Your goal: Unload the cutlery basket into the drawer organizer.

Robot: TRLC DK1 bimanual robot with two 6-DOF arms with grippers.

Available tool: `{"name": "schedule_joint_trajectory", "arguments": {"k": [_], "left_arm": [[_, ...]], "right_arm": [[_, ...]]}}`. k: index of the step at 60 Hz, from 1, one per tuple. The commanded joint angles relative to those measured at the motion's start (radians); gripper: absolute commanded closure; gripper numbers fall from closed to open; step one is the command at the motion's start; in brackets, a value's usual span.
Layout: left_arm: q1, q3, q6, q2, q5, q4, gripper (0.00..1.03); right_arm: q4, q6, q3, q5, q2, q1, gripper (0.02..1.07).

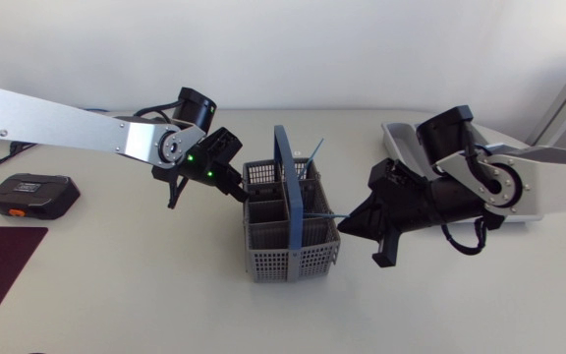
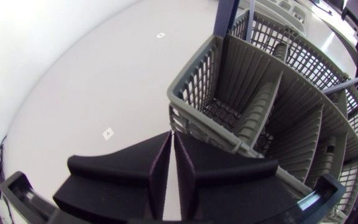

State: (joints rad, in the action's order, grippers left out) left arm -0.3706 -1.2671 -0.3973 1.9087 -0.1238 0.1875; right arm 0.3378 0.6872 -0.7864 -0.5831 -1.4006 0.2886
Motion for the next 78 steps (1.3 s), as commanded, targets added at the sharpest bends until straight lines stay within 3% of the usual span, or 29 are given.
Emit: {"name": "schedule_joint_trajectory", "arguments": {"k": [1,7,9,20,35,43,61,73,78], "left_arm": [[0.009,0.003,-0.009,0.0,-0.008,0.018,0.93],[0.041,0.064,-0.014,-0.062,-0.008,0.017,0.92],[0.045,0.084,-0.015,-0.082,-0.008,0.015,0.89],[0.044,0.204,-0.031,-0.195,-0.008,-0.017,0.81],[0.002,0.322,-0.061,-0.352,-0.008,-0.026,0.8],[-0.01,0.356,-0.06,-0.41,-0.008,-0.022,0.8],[-0.062,0.396,-0.054,-0.487,-0.007,-0.006,0.8],[-0.08,0.405,-0.049,-0.513,-0.007,0.003,0.8],[-0.08,0.414,-0.049,-0.517,-0.007,0.003,0.8]], "right_arm": [[-0.019,-0.009,0.067,0.028,0.064,0.007,0.88],[-0.057,0.009,0.128,0.078,0.152,-0.002,0.45],[-0.063,0.023,0.147,0.091,0.173,-0.003,0.4],[-0.118,0.038,0.184,0.144,0.215,0.015,0.4],[-0.181,0.034,0.125,0.18,0.176,0.003,0.4],[-0.184,0.003,0.021,0.151,0.064,-0.062,0.4],[-0.206,-0.244,-0.238,0.118,-0.193,-0.081,0.4],[-0.094,-0.367,-0.479,0.055,-0.391,-0.069,0.41],[-0.054,-0.416,-0.57,0.037,-0.463,-0.066,0.51]]}}
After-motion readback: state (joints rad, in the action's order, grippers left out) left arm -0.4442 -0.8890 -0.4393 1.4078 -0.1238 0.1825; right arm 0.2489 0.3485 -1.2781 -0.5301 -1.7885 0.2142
